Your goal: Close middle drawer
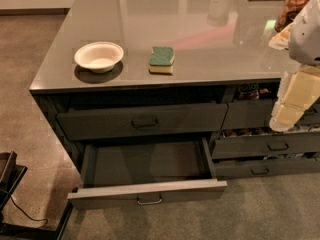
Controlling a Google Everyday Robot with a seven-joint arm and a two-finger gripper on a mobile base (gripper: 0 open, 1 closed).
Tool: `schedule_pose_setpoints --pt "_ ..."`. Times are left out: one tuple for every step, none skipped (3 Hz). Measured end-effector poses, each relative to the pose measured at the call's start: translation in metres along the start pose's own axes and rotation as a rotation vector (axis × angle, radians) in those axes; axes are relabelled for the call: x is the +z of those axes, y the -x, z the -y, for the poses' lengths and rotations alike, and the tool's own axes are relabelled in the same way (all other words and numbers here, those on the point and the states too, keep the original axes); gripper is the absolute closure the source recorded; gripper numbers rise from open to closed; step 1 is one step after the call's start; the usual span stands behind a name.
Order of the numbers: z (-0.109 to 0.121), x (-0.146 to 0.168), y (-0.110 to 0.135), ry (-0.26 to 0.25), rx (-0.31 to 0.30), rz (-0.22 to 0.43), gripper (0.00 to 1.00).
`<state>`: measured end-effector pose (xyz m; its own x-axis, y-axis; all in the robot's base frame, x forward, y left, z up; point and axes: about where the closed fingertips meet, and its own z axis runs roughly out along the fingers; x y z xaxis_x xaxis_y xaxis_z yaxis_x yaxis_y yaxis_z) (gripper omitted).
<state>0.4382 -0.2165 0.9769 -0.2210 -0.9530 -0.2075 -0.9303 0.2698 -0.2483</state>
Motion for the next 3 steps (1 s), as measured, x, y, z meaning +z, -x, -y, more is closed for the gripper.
schedule_pose_setpoints --pt "0.000 0.000 0.000 0.000 0.000 0.000 0.00" --pt "-0.007 0.012 0.001 0.001 0.007 0.028 0.19" --pt "-0.035 0.058 0.007 0.047 0.039 0.127 0.42"
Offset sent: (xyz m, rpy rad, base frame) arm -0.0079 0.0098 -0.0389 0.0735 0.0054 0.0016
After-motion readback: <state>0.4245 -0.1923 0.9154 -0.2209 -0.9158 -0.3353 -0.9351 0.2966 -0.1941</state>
